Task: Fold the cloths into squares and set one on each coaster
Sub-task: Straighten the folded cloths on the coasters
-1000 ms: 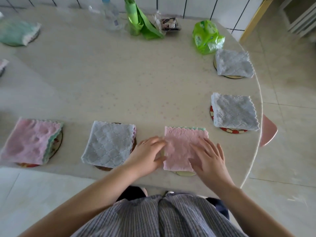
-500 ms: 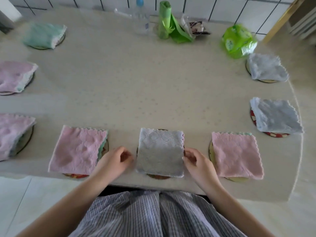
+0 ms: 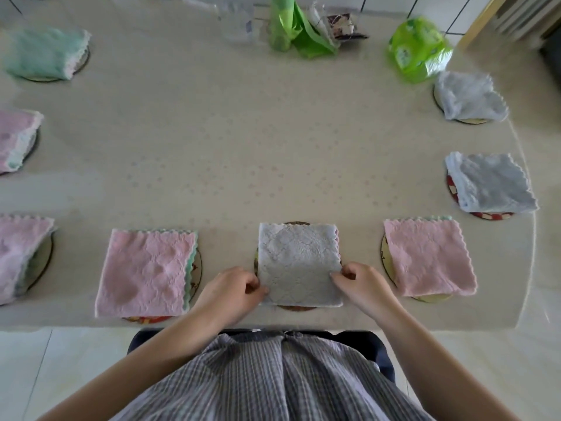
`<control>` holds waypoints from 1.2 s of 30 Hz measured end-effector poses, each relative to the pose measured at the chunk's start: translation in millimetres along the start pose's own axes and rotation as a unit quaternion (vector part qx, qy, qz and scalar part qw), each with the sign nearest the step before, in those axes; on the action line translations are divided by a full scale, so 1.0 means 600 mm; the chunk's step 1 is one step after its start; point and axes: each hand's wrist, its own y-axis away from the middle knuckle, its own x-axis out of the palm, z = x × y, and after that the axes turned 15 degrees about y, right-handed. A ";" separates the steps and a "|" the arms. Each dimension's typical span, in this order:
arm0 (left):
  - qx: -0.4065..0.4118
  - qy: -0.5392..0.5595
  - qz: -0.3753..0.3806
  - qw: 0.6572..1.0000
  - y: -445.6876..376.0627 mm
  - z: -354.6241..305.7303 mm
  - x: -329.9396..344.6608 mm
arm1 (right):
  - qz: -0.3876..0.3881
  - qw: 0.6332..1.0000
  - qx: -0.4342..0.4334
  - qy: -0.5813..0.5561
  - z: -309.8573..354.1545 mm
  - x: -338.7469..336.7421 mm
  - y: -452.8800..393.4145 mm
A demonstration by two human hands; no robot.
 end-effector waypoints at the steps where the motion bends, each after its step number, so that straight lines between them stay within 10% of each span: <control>1: 0.007 -0.006 0.004 1.000 0.001 0.002 0.001 | 0.005 1.000 -0.003 0.001 -0.001 0.000 0.001; 8: 0.015 -0.014 -0.033 0.999 0.015 0.002 0.008 | -0.009 0.999 -0.029 -0.016 -0.010 -0.006 0.004; 13: 0.165 -0.092 -0.133 0.973 0.011 -0.022 0.012 | -0.213 0.954 -0.199 0.070 -0.020 0.005 0.001; 25: 0.135 -0.246 0.108 0.954 -0.042 -0.027 -0.003 | -0.037 0.919 -0.279 0.276 0.001 0.007 -0.026; 30: 0.183 -0.016 -0.076 0.980 0.007 0.030 -0.088 | -0.114 0.944 -0.288 0.110 0.099 0.011 0.000; 36: 0.010 0.128 -0.250 0.960 0.097 0.217 -0.224 | -0.041 0.969 -0.241 -0.030 0.284 0.096 0.035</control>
